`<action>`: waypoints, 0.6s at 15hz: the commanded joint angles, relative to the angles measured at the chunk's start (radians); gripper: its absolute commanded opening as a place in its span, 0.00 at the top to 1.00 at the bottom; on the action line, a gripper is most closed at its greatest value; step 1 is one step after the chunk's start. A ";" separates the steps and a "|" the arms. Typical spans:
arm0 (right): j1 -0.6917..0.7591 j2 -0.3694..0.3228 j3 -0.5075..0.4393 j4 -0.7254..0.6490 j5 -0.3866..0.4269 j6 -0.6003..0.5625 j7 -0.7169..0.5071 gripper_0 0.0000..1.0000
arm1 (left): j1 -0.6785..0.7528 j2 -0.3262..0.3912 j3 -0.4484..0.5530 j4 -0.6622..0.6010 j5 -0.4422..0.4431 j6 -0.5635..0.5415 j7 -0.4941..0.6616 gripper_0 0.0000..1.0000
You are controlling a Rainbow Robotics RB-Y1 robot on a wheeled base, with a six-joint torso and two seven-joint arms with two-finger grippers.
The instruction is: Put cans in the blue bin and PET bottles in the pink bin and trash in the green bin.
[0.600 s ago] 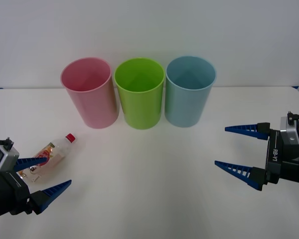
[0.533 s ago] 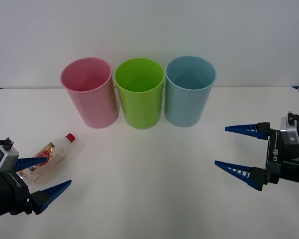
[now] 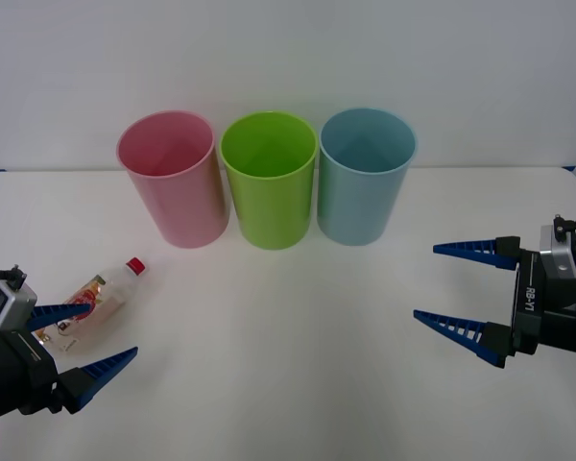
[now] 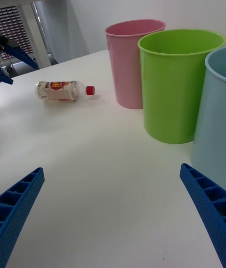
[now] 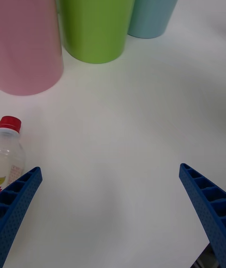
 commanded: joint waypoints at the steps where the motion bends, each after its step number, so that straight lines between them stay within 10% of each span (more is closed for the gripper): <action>1: 0.000 0.000 0.000 0.000 0.000 0.000 0.000 0.00 | 0.000 0.000 0.000 0.000 0.000 0.000 0.000 0.00; 9: 0.000 0.000 0.000 0.000 0.000 0.000 0.000 0.00 | 0.000 0.000 0.000 0.000 0.000 0.000 0.000 0.00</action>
